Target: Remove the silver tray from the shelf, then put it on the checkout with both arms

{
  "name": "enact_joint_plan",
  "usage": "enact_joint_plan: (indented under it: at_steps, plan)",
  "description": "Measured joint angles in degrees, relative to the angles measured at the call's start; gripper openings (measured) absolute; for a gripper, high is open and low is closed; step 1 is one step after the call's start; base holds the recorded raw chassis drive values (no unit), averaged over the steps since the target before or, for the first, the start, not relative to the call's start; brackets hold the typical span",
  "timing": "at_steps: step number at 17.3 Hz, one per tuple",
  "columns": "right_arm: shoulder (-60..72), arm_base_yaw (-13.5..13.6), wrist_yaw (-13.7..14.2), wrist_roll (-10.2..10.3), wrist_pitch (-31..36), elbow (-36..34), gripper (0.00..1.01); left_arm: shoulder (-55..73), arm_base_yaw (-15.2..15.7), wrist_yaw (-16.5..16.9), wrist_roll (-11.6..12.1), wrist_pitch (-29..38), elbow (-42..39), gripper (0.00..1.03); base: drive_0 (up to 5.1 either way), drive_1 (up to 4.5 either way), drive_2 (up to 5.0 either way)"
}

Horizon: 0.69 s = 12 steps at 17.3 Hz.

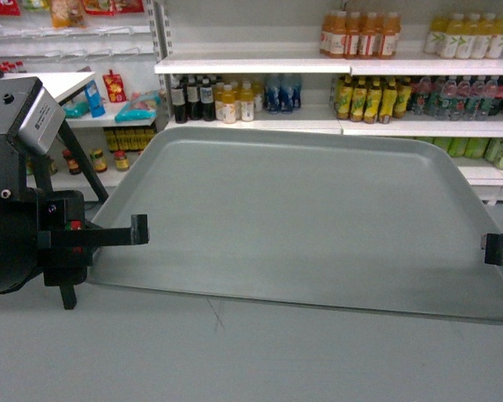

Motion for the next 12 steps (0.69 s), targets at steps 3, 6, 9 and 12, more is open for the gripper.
enact_joint_plan:
  at_steps: [3, 6, 9, 12]
  plan:
    - [0.0, 0.0, 0.0, 0.0, 0.0, 0.0, 0.03, 0.0, 0.0, 0.0, 0.0, 0.0, 0.0, 0.03, -4.5, 1.88, 3.8]
    - [0.0, 0.0, 0.0, 0.0, 0.2, 0.0, 0.03, 0.0, 0.0, 0.0, 0.0, 0.0, 0.0, 0.03, -4.8, 1.97, 3.2]
    - [0.0, 0.1, 0.0, 0.0, 0.2, 0.0, 0.03, 0.0, 0.0, 0.0, 0.0, 0.0, 0.0, 0.03, -5.0, 2.41, 2.4]
    - [0.0, 0.1, 0.0, 0.0, 0.1, 0.0, 0.03, 0.0, 0.0, -0.1, 0.0, -0.2, 0.0, 0.03, -5.0, 2.48, 2.5]
